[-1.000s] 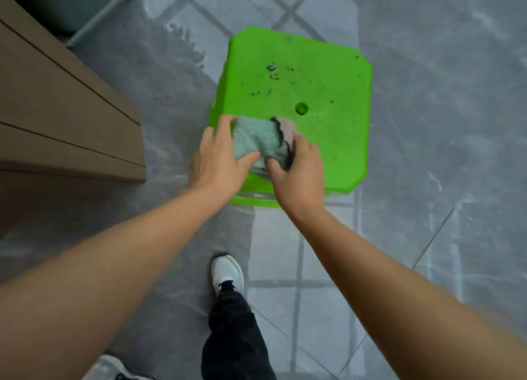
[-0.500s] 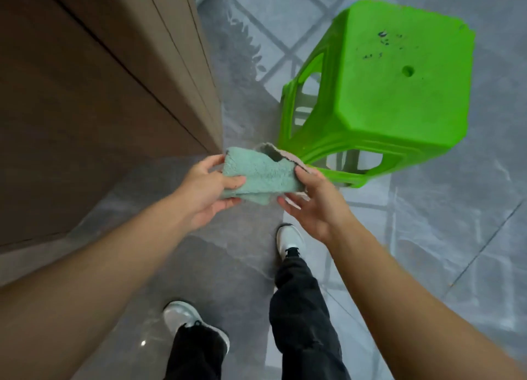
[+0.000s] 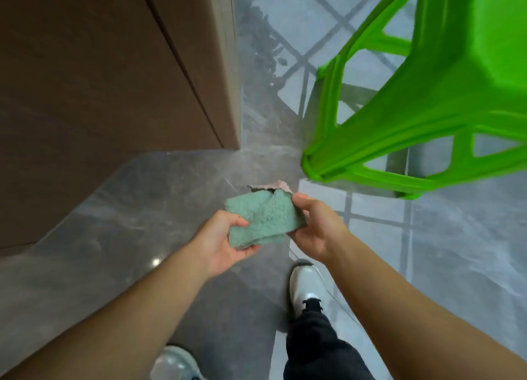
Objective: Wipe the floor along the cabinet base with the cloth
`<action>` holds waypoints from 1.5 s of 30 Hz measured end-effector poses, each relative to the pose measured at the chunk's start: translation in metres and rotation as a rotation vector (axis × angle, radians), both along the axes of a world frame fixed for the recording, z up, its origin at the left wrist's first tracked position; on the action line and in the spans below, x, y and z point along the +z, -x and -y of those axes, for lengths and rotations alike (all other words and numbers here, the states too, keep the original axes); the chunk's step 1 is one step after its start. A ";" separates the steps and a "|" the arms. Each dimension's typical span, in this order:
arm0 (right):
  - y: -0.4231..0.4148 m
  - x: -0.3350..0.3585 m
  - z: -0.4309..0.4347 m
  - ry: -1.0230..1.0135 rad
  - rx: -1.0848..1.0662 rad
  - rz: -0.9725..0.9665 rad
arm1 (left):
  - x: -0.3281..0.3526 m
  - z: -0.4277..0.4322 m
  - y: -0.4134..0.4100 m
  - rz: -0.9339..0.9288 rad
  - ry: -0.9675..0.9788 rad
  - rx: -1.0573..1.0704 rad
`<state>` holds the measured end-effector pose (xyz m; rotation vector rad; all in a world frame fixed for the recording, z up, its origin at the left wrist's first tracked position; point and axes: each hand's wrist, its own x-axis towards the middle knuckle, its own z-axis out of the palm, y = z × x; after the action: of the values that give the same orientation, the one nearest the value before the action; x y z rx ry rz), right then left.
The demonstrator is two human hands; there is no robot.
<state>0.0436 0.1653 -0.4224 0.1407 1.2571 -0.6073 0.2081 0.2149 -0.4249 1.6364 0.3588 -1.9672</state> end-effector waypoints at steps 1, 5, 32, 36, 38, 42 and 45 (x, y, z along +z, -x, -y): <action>0.002 -0.023 0.013 0.052 0.061 -0.068 | -0.024 0.007 0.009 0.013 -0.004 0.006; 0.003 -0.105 0.065 0.221 0.375 -0.343 | -0.114 0.044 0.022 0.169 0.029 0.011; -0.172 -0.305 0.101 2.021 2.126 -0.942 | -0.319 -0.095 -0.145 1.686 -0.265 -0.454; -0.244 -0.305 0.084 2.124 2.078 -0.861 | -0.323 -0.102 -0.151 1.717 -0.275 -0.443; -0.288 -0.304 0.080 2.147 2.076 -0.841 | -0.325 -0.099 -0.146 1.728 -0.272 -0.427; -0.307 -0.301 0.079 2.161 2.149 -0.816 | -0.319 -0.101 -0.150 1.685 -0.266 -0.419; -0.252 -0.295 0.099 2.209 2.219 -0.748 | -0.316 -0.098 -0.149 1.645 -0.275 -0.411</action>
<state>0.2960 0.0668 -0.7174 3.2610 -0.0263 -0.4130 0.3570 0.3128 -0.7413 2.9662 -0.4034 -0.2126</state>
